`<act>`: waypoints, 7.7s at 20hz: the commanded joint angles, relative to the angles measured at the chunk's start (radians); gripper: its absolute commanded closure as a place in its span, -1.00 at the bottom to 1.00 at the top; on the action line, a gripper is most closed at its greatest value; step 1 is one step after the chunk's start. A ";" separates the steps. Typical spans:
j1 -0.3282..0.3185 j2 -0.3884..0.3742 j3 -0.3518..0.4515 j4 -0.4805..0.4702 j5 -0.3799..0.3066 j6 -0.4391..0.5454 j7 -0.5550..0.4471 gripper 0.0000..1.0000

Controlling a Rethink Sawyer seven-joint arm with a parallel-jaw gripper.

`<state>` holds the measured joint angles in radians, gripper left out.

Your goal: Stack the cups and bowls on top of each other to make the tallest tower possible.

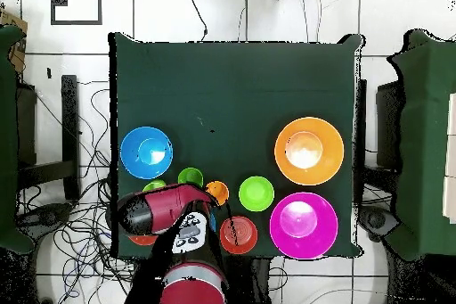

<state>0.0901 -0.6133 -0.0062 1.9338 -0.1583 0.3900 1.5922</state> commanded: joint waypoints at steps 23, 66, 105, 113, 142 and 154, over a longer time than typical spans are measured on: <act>-0.019 -0.082 0.149 -0.144 0.187 0.168 0.118 -1.00; -0.122 0.069 0.089 -0.417 0.005 0.316 -0.047 -1.00; -0.091 0.154 0.118 -0.363 0.029 0.137 0.066 -1.00; -0.047 0.145 0.074 -0.343 0.037 0.131 0.118 -1.00; -0.023 0.153 0.025 -0.330 0.014 0.091 0.102 1.00; -0.024 0.144 0.026 -0.320 0.016 0.060 0.098 1.00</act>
<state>0.0549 -0.4846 -0.0155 1.5653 -0.0767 0.5271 1.5922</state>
